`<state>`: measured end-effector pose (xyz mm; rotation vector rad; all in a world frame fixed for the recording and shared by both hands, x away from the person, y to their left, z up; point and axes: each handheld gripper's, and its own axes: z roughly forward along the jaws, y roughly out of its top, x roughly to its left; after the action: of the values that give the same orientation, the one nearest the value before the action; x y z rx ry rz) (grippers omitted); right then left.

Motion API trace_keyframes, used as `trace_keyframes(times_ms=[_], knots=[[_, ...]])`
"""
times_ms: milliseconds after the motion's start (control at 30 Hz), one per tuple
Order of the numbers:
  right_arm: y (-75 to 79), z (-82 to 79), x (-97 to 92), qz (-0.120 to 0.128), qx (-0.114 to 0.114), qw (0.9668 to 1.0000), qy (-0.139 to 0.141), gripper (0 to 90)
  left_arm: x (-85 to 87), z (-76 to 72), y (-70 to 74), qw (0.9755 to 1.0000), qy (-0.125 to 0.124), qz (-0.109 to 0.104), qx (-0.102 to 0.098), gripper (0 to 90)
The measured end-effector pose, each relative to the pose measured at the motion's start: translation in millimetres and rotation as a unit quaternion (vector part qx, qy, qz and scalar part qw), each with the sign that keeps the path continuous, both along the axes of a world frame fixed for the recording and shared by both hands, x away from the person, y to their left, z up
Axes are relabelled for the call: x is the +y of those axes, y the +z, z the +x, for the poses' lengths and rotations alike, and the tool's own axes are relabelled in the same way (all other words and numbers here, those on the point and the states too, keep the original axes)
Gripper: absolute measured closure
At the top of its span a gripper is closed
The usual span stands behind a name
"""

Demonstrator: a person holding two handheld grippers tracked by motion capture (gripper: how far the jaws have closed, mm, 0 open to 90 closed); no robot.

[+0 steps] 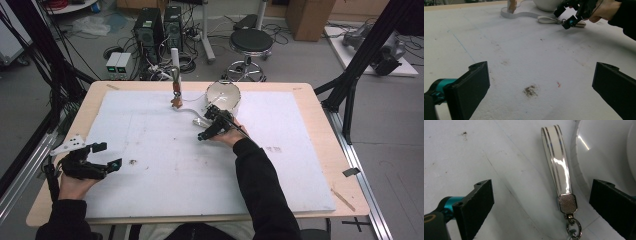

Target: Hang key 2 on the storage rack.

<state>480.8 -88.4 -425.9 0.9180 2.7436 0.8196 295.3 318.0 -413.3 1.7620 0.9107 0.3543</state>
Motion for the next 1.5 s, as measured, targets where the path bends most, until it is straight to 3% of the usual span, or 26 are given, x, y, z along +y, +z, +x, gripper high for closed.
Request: trace_keyframes(times_ms=[300, 367, 533, 667, 800, 900, 1067, 1267, 1500], knots=[[-2.6, -1.4, 11.0, -0.024, -0.021, 0.9994, 0.011, 8.1, 0.2, -0.4, 0.3, 1.0, 0.001, -0.002, -0.001, 1.7], [-3.2, -0.8, 10.7, -0.018, -0.01, 0.9996, 0.018, 14.1, 0.4, -0.4, 0.4, 1.0, 0.0, -0.002, -0.001, 1.7], [-6.2, 0.6, 10.7, -0.022, -0.003, 0.9996, 0.015, 18.0, 0.6, -0.3, 0.4, 1.0, 0.0, -0.002, -0.001, 1.7], [-5.6, 2.5, 9.6, -0.018, -0.006, 0.9998, 0.012, 23.0, 0.5, 0.1, 0.1, 1.0, 0.0, -0.004, -0.001, 1.7], [-4.7, 4.1, 7.2, -0.013, -0.008, 0.9999, 0.006, 32.4, 0.3, 0.3, -0.1, 1.0, 0.0, -0.002, 0.0, 1.7], [-2.2, 4.3, 5.5, -0.01, -0.008, 0.9999, 0.01, 49.6, 0.3, 0.4, -0.1, 1.0, -0.001, -0.002, 0.0, 1.7], [-1.6, 5.0, 5.6, -0.01, -0.01, 0.9998, 0.012, 55.4, 0.1, 0.5, -0.2, 1.0, -0.001, -0.002, 0.0, 1.7], [-0.4, 4.4, 5.3, -0.01, -0.012, 0.9998, 0.012, 72.8, 0.5, 0.2, -0.1, 1.0, 0.0, -0.003, -0.001, 1.7], [0.5, 1.0, 7.3, -0.022, -0.025, 0.9993, 0.016, 75.5, 0.7, 0.2, 0.0, 1.0, -0.001, -0.004, 0.0, 1.7]])
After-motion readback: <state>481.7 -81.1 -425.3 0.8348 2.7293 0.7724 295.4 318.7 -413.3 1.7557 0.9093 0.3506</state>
